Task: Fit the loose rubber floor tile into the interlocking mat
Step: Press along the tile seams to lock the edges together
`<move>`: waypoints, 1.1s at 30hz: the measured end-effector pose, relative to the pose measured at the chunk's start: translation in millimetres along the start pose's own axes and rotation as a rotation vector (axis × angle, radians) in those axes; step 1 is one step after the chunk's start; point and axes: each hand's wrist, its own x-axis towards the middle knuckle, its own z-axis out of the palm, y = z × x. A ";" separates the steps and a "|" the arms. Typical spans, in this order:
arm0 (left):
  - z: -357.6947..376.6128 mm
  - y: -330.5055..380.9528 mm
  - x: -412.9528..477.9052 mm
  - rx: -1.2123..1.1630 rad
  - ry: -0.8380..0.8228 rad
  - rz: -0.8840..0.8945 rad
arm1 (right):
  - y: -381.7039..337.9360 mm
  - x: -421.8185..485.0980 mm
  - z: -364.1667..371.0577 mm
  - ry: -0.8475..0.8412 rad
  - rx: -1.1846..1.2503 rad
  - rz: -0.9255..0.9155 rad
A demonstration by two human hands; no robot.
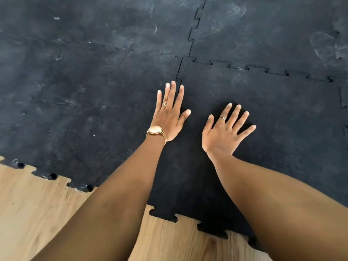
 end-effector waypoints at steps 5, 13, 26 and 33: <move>-17.2 12.3 -25.5 0.022 0.121 -0.186 | -0.7 0.8 -0.2 -0.006 -0.005 -0.008; 5.1 -3.0 -57.0 0.091 -0.034 -0.522 | -0.5 0.8 2.4 0.018 -0.012 -0.005; -43.8 -24.1 -2.7 -0.040 0.498 -0.430 | -0.1 2.3 0.9 -0.006 0.002 0.007; -9.9 -13.0 -23.1 0.178 0.037 -0.381 | -0.3 2.2 -1.2 -0.021 -0.001 0.005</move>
